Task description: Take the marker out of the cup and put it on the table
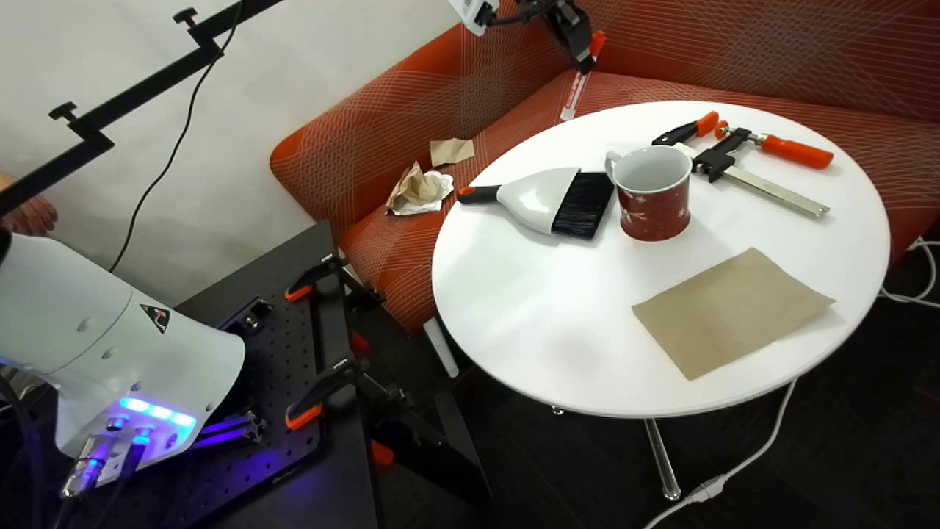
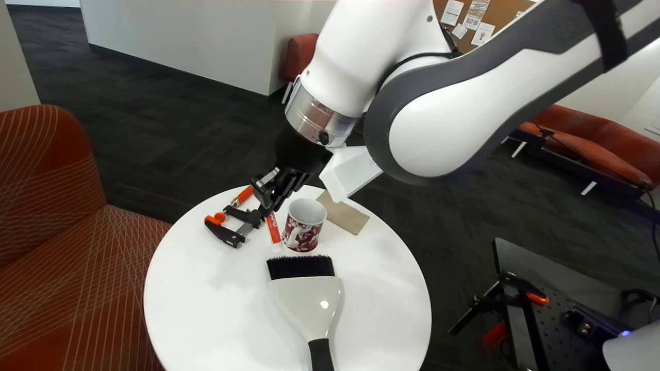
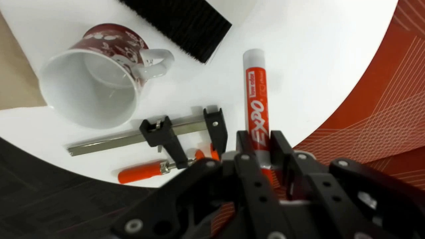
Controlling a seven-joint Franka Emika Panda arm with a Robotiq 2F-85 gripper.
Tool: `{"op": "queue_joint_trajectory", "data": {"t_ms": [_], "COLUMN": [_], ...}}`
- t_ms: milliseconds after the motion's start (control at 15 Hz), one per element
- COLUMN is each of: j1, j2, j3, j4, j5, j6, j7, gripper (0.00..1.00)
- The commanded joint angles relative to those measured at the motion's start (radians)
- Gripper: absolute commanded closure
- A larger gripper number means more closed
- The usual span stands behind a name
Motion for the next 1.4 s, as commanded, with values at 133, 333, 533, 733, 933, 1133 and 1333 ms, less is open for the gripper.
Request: {"op": "queue_joint_trajectory", "data": {"t_ms": [133, 333, 533, 733, 933, 1133, 1333], "j1": [-0.079, -0.087, -0.077, -0.071, -0.067, -0.071, -0.071], "j2": [0.106, 0.169, 0.237, 0.3, 0.35, 0.39, 0.422], "j3": [0.123, 0.156, 0.162, 0.168, 0.169, 0.179, 0.185], "j4": [0.118, 0.178, 0.256, 0.34, 0.413, 0.474, 0.52], "j5": [0.019, 0.001, -0.011, -0.018, -0.019, -0.011, -0.008], "j6": [-0.095, -0.133, -0.218, -0.326, -0.405, -0.448, -0.463], "j7": [-0.185, -0.271, -0.32, -0.349, -0.362, -0.381, -0.383], "gripper": [0.95, 0.95, 0.95, 0.95, 0.95, 0.95, 0.95]}}
